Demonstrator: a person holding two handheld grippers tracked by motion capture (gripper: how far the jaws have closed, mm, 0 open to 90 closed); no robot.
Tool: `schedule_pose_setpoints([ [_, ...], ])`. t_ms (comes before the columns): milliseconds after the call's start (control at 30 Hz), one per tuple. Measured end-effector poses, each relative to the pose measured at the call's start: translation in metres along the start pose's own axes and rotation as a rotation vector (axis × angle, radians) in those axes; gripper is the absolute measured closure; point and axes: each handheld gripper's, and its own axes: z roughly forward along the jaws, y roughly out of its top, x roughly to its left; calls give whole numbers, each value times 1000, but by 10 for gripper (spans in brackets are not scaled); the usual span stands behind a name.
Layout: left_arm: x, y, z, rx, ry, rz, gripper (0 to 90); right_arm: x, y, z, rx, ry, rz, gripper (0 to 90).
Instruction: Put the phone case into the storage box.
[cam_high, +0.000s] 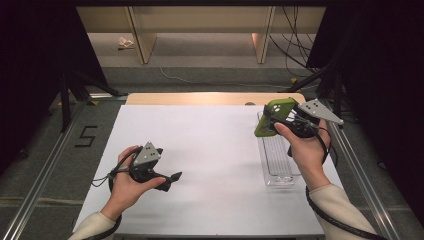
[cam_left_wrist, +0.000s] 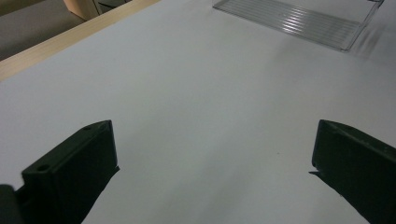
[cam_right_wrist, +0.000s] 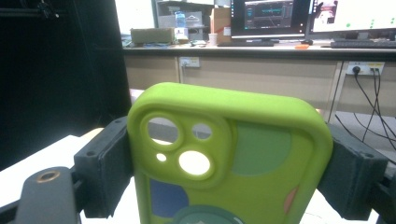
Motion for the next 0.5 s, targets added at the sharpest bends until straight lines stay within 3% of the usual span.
schedule_pose_setpoints([
  [500,0,0,0,-4,1,-5,0,-6,-2,0,5,-23,-5,167],
])
